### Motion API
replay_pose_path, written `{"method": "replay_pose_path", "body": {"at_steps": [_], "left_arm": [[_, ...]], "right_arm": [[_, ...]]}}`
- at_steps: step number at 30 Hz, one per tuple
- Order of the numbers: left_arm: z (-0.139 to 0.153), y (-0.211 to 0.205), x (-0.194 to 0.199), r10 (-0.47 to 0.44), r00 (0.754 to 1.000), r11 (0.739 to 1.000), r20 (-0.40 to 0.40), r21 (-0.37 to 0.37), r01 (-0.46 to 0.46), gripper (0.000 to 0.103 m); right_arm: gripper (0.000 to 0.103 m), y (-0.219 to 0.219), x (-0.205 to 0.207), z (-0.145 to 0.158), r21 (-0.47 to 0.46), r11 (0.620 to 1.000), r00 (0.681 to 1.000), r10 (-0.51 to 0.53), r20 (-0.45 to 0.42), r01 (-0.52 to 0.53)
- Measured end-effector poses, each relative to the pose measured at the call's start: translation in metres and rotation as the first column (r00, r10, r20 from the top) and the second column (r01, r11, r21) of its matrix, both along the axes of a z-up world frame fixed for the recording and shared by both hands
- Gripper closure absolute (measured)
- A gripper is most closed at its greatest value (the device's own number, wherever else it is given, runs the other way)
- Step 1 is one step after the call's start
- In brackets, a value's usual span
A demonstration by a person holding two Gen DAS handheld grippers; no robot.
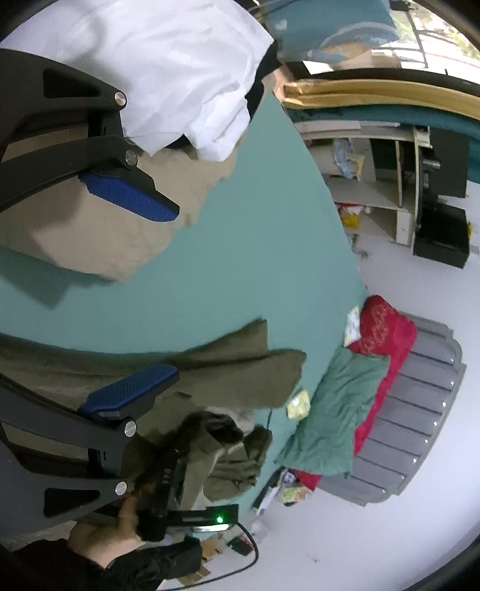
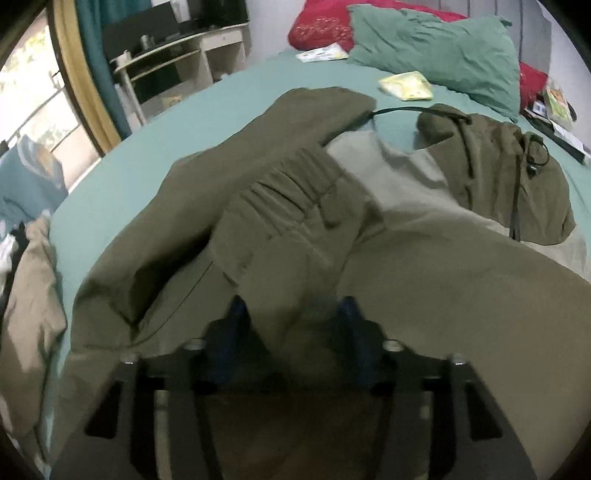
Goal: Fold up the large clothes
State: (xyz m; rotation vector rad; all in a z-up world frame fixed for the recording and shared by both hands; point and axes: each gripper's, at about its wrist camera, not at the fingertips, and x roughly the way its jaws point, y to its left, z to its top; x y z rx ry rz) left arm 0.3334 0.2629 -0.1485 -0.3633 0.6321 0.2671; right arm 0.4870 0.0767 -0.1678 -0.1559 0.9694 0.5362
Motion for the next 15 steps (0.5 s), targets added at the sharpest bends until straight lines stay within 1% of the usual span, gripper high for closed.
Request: {"method": "replay_pose_path", "body": {"at_steps": [2,3,5,6,7,8,9,10,12,13,15], "left_arm": [[-0.005,0.003,0.000,0.030,1.000,0.997,0.002,0.066,-0.030,0.020],[-0.007,0.006,0.000,0.039,0.999,0.996,0.008,0.075,-0.039,0.020],[-0.011,0.012,0.007,0.049,0.999,0.996,-0.014,0.070,-0.048,0.020],[-0.011,0.014,0.009,0.031,0.999,0.998,-0.011,0.053,-0.031,0.020],[-0.010,0.015,0.010,0.018,1.000,0.999,0.003,0.051,-0.018,0.020],[-0.011,0.015,0.010,0.016,1.000,0.998,0.006,0.064,-0.016,0.020],[-0.012,0.015,0.012,0.017,1.000,0.997,0.003,0.075,-0.017,0.020],[-0.013,0.016,0.013,0.017,1.000,0.997,0.000,0.071,-0.017,0.020],[-0.018,0.017,0.017,0.012,1.000,0.999,-0.010,0.034,-0.012,0.020],[-0.020,0.018,0.019,0.007,1.000,1.000,-0.015,0.015,-0.007,0.020],[-0.022,0.018,0.022,0.013,1.000,1.000,-0.023,0.005,-0.013,0.020]], "right_arm": [[0.040,-0.003,0.000,0.012,-0.008,1.000,1.000,-0.007,0.019,0.007],[0.039,0.000,0.002,0.019,-0.014,1.000,0.999,-0.010,0.036,0.011],[0.037,0.003,0.007,0.037,-0.011,1.000,0.996,-0.010,0.087,0.011],[0.034,0.006,0.013,0.047,-0.010,1.000,0.993,-0.012,0.114,0.013],[0.031,0.016,0.021,0.056,-0.013,1.000,0.990,-0.019,0.137,0.021],[0.031,0.021,0.030,0.061,-0.017,0.999,0.989,-0.028,0.146,0.031],[0.031,0.029,0.038,0.063,-0.023,0.999,0.988,-0.035,0.149,0.039],[0.031,0.038,0.051,0.065,-0.026,0.998,0.988,-0.045,0.149,0.050],[0.031,0.059,0.070,0.064,-0.021,0.999,0.989,-0.045,0.143,0.049],[0.031,0.069,0.083,0.060,-0.023,0.998,0.990,-0.047,0.135,0.050],[0.031,0.081,0.103,0.048,-0.045,0.994,0.990,-0.091,0.104,0.096]]}}
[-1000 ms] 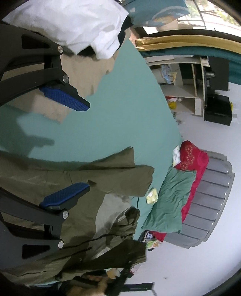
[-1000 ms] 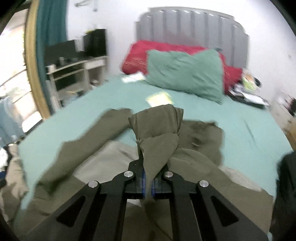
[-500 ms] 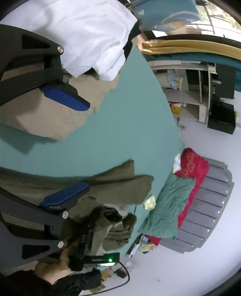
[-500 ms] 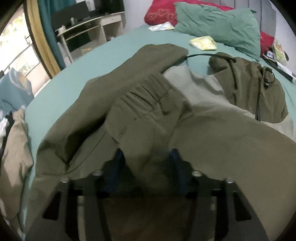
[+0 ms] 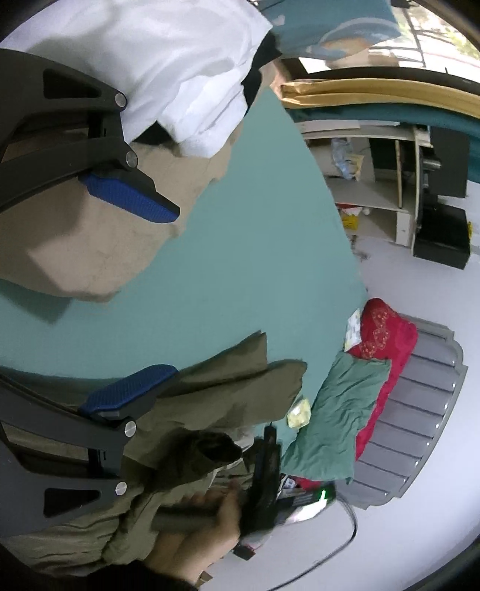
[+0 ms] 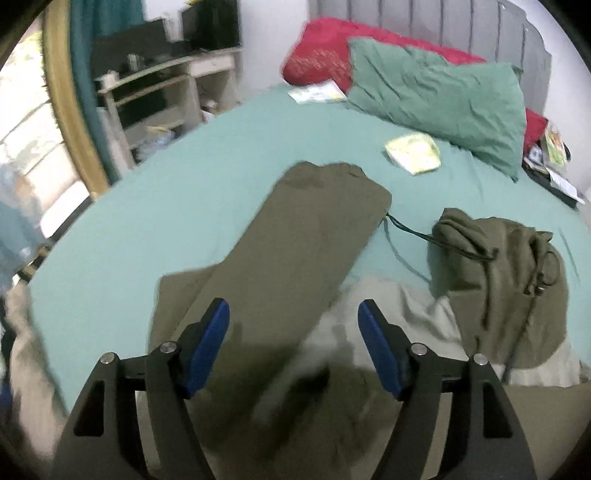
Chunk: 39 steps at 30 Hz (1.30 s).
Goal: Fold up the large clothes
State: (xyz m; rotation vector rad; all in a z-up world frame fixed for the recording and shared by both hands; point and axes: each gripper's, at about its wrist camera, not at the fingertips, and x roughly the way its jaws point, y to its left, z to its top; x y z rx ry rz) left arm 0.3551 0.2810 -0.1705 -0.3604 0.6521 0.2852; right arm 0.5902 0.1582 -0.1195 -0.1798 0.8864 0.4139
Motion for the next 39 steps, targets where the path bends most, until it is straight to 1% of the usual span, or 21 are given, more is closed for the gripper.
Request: {"method": "replay_pose_path", "body": {"at_steps": [2,3,5,6,8,10,12,13,14,15,16,17,20,23,26,29,31,34,35,37,39], "left_arm": [[-0.002,-0.001,0.001,0.015,1.000,1.000,-0.004,0.016,-0.015,0.020],[-0.004,-0.002,0.001,0.024,1.000,0.999,-0.013,0.039,-0.023,0.020],[-0.008,-0.002,0.002,0.055,0.998,0.997,-0.039,0.063,-0.052,0.020],[-0.009,-0.002,0.002,0.070,0.997,0.996,-0.043,0.063,-0.067,0.020],[-0.011,-0.004,0.003,0.100,0.994,0.991,-0.049,0.095,-0.095,0.020],[-0.013,-0.008,0.006,0.120,0.990,0.985,-0.070,0.136,-0.110,0.020],[-0.014,-0.011,0.007,0.129,0.989,0.981,-0.078,0.154,-0.116,0.020],[-0.015,-0.012,0.007,0.134,0.988,0.980,-0.081,0.158,-0.120,0.020],[-0.015,-0.012,0.008,0.137,0.987,0.980,-0.084,0.158,-0.122,0.020],[-0.014,-0.012,0.008,0.139,0.986,0.980,-0.087,0.154,-0.124,0.020],[-0.014,-0.011,0.009,0.139,0.986,0.982,-0.091,0.145,-0.125,0.020],[-0.013,-0.011,0.008,0.137,0.986,0.983,-0.092,0.137,-0.123,0.020],[-0.011,-0.010,0.009,0.138,0.985,0.986,-0.101,0.104,-0.127,0.020],[-0.009,-0.014,0.008,0.133,0.986,0.989,-0.102,0.077,-0.126,0.020],[-0.004,-0.023,0.009,0.110,0.989,0.992,-0.095,0.073,-0.103,0.020],[0.000,-0.038,0.009,0.082,0.993,0.994,-0.087,0.084,-0.074,0.020],[0.001,-0.051,0.009,0.051,0.995,0.996,-0.088,0.081,-0.044,0.020],[-0.001,-0.070,0.010,-0.003,0.994,0.996,-0.106,0.087,0.012,0.020],[-0.002,-0.077,0.010,-0.022,0.994,0.995,-0.109,0.094,0.032,0.020],[-0.005,-0.090,0.010,-0.054,0.991,0.992,-0.125,0.106,0.067,0.020],[-0.007,-0.099,0.010,-0.075,0.988,0.992,-0.138,0.091,0.088,0.020]], "right_arm": [[0.031,0.007,0.025,-0.015,0.014,0.997,0.996,-0.069,-0.060,0.070],[0.031,0.011,0.036,-0.021,0.045,0.996,0.994,-0.073,-0.082,0.077],[0.031,0.027,0.048,-0.022,0.052,0.997,0.996,-0.047,-0.070,0.051],[0.031,0.039,0.053,-0.024,0.036,0.999,0.998,-0.018,-0.064,0.020],[0.031,0.062,0.061,-0.032,-0.018,0.999,0.997,0.029,-0.075,-0.030],[0.031,0.080,0.066,-0.042,-0.065,0.997,0.995,0.042,-0.090,-0.047],[0.031,0.089,0.068,-0.052,-0.106,0.993,0.995,0.041,-0.094,-0.051],[0.038,0.092,0.068,-0.058,-0.123,0.991,0.994,0.041,-0.099,-0.053],[0.050,0.095,0.066,-0.064,-0.132,0.989,0.993,0.056,-0.102,-0.069],[0.069,0.097,0.063,-0.067,-0.140,0.986,0.992,0.082,-0.093,-0.095],[0.095,0.097,0.061,-0.064,-0.152,0.983,0.993,0.095,-0.072,-0.105],[0.101,0.098,0.058,-0.060,-0.168,0.980,0.993,0.099,-0.064,-0.108],[0.101,0.089,0.046,-0.032,-0.169,0.980,0.994,0.108,0.036,-0.100],[0.101,0.060,0.029,0.017,-0.106,0.992,0.986,0.085,0.146,-0.070],[0.101,0.015,-0.004,0.075,-0.024,0.998,0.965,0.055,0.255,-0.051],[0.101,-0.040,-0.043,0.112,0.023,1.000,0.944,-0.001,0.331,-0.007],[0.101,-0.080,-0.067,0.122,0.054,0.998,0.938,-0.060,0.341,0.044],[0.101,-0.146,-0.110,0.109,0.075,0.985,0.930,-0.171,0.326,0.155],[0.101,-0.170,-0.123,0.095,0.087,0.974,0.932,-0.225,0.285,0.209],[0.100,-0.211,-0.144,0.059,0.106,0.949,0.939,-0.309,0.149,0.295],[0.099,-0.242,-0.155,0.018,0.081,0.938,0.941,-0.338,0.008,0.337]]}}
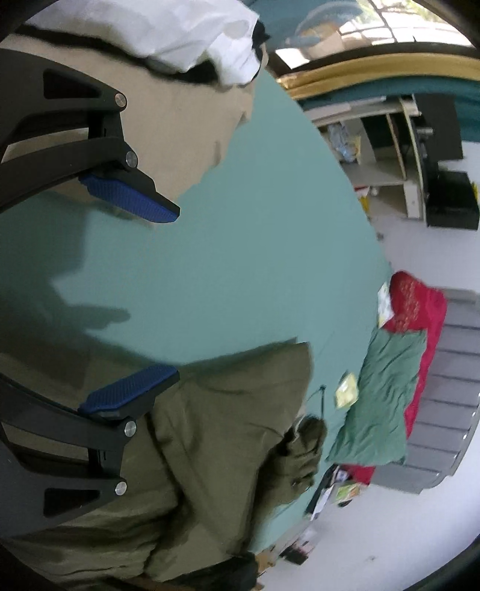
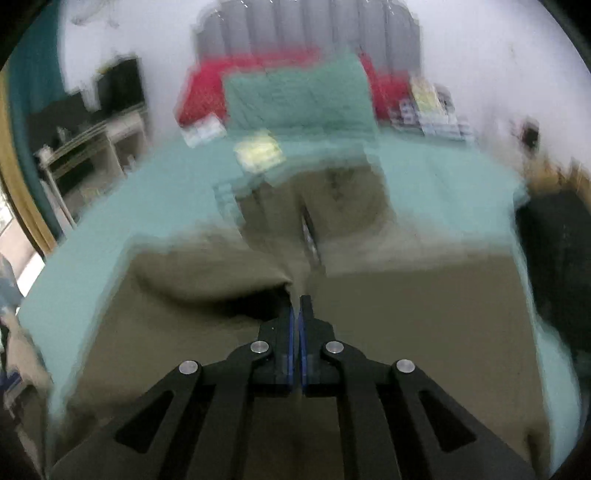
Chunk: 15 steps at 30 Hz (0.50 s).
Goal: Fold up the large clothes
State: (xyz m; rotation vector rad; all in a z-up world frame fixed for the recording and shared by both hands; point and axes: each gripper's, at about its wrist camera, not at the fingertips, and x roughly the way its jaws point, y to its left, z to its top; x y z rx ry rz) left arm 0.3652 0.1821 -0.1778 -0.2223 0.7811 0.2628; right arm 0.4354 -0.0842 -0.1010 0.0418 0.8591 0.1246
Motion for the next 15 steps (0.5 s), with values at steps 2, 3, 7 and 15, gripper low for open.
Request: {"method": "replay_pose_path", "body": {"at_steps": [2,3,7,15], "left_arm": [[0.000,-0.003,0.001,-0.016,1.000,1.000,-0.007,-0.009,0.016,0.020],[-0.001,-0.005,0.000,-0.024,1.000,1.000,-0.011,-0.009,0.024,0.020],[-0.002,-0.001,0.003,-0.034,0.999,0.999,-0.019,-0.028,0.034,0.020],[-0.013,-0.004,0.011,-0.054,0.997,0.997,-0.058,-0.063,0.050,0.020]], "right_arm": [[0.080,-0.027,-0.018,-0.035,0.012,0.999,0.994,-0.041,-0.101,0.043],[0.058,-0.033,-0.025,-0.040,-0.003,0.998,0.992,-0.061,-0.108,0.061],[0.032,-0.028,-0.038,-0.015,-0.113,0.993,0.999,-0.033,0.015,0.035],[0.032,0.115,0.019,0.001,-0.442,0.827,0.909,0.412,0.055,-0.348]]}}
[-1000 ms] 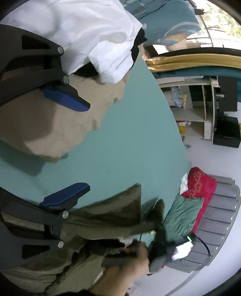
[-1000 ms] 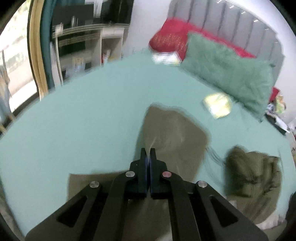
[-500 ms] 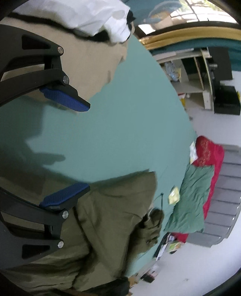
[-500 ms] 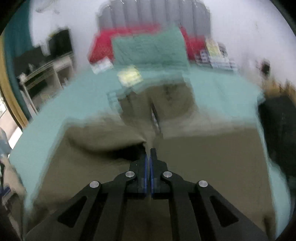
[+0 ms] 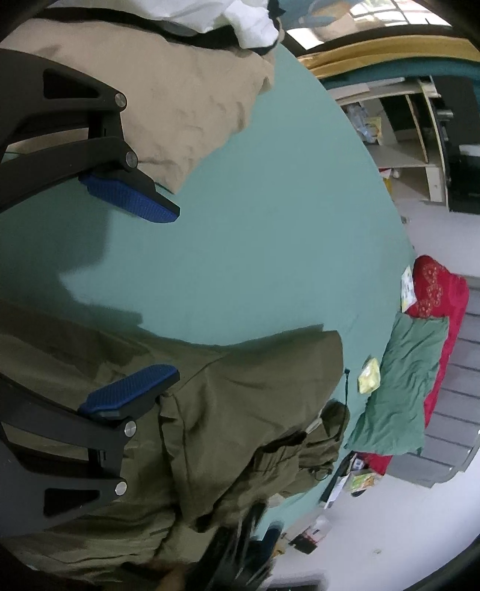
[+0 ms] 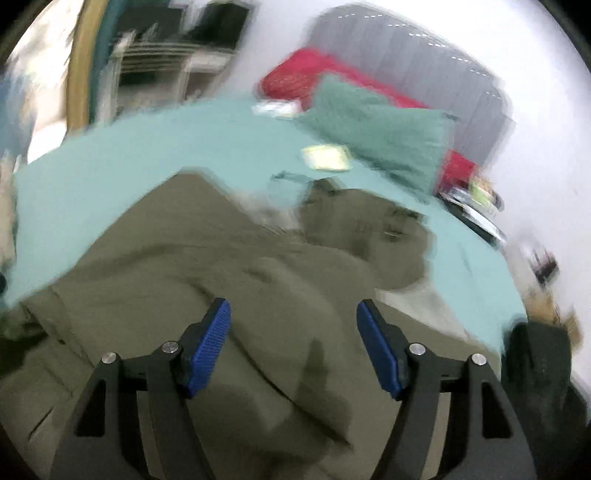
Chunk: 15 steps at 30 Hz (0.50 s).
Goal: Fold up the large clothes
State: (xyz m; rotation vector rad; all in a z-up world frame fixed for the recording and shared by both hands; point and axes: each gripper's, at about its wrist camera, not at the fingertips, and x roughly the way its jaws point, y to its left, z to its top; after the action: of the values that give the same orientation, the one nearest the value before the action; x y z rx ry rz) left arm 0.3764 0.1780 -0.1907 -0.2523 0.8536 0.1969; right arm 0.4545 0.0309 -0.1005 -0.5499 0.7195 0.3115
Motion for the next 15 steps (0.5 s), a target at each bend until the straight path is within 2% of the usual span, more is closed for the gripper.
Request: {"method": "replay_pose_path", "body": {"at_steps": [2,3,4,5,6,7,11,15], "left_arm": [[0.000,-0.002,0.000,-0.006,1.000,1.000,-0.005,0.003,0.006,0.020],[0.000,-0.003,0.000,-0.010,1.000,1.000,-0.006,0.001,0.010,0.020],[0.000,-0.003,0.000,-0.013,1.000,1.000,-0.007,-0.002,0.013,0.020],[0.001,-0.004,0.000,-0.016,1.000,1.000,-0.010,-0.002,0.016,0.020],[0.001,-0.005,0.000,-0.020,1.000,1.000,-0.012,-0.001,0.020,0.020],[0.001,-0.006,0.000,-0.024,1.000,1.000,-0.013,0.001,0.024,0.020],[0.000,-0.006,0.000,-0.023,1.000,1.000,-0.016,-0.002,0.023,0.020],[0.001,-0.016,0.000,-0.043,0.999,0.999,-0.006,-0.010,0.043,0.020]], "right_arm": [[0.032,0.025,0.026,-0.031,-0.099,0.995,0.995,0.001,-0.099,-0.010],[0.033,0.027,0.033,-0.038,-0.104,0.995,0.993,-0.007,-0.120,-0.006],[0.042,0.028,0.041,-0.044,-0.088,0.996,0.991,-0.013,-0.137,0.001],[0.055,0.023,0.047,-0.044,-0.043,0.999,0.988,-0.010,-0.152,0.004],[0.076,0.015,0.048,-0.041,-0.008,0.999,0.987,-0.032,-0.155,0.031],[0.081,0.006,0.049,-0.036,0.029,0.997,0.988,-0.063,-0.142,0.067],[0.085,-0.058,0.042,0.003,0.230,0.954,0.981,-0.180,-0.078,0.194],[0.087,-0.151,0.037,0.017,0.354,0.849,0.918,-0.386,-0.096,0.394]]}}
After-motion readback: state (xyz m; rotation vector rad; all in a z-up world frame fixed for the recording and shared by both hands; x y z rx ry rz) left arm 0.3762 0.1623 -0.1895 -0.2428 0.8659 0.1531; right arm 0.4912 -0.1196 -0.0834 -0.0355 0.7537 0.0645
